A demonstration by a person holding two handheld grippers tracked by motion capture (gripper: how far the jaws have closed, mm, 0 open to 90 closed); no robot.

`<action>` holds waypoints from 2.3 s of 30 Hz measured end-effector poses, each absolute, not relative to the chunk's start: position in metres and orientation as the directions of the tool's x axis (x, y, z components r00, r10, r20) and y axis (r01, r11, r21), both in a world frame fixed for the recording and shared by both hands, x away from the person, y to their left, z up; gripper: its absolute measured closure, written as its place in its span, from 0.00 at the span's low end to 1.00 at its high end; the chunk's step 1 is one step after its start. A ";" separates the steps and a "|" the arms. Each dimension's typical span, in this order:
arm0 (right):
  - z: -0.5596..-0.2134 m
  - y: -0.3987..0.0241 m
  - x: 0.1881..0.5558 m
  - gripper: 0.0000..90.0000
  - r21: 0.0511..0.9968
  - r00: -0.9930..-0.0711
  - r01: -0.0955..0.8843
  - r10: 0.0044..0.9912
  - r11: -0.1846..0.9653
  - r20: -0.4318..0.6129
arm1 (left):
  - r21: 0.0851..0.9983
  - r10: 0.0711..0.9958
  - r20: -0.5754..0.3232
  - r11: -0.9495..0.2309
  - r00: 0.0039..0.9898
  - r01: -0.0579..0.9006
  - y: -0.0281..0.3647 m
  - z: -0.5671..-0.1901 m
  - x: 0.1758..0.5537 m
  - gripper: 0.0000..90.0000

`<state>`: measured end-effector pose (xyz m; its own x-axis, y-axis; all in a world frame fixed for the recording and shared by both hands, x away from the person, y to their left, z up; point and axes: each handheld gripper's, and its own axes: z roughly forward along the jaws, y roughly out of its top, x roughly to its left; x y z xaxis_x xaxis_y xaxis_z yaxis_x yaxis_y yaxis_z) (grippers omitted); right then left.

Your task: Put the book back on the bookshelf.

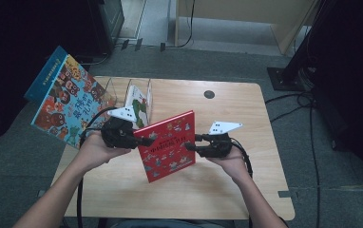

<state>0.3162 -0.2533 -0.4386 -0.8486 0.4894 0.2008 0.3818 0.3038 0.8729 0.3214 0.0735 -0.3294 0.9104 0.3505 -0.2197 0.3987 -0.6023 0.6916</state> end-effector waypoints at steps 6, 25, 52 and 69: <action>-0.436 -0.253 0.315 0.62 0.867 -0.851 0.375 0.493 0.327 0.182 | 0.598 0.365 -0.215 -0.684 0.906 0.417 0.062 -0.310 0.329 0.83; -0.433 -0.248 0.313 0.61 0.866 -0.866 0.350 0.476 0.358 0.153 | 0.487 0.368 -0.215 -0.763 0.905 0.425 0.032 -0.296 0.341 0.89; -0.486 -0.299 0.335 0.52 0.718 -0.753 0.517 0.646 0.466 0.123 | 0.542 0.580 -0.235 -0.588 0.780 0.601 0.151 -0.272 0.313 0.89; -0.501 -0.302 0.344 0.51 0.703 -0.726 0.549 0.675 0.452 0.133 | 0.545 0.728 -0.276 -0.419 0.627 0.727 0.218 -0.272 0.298 0.89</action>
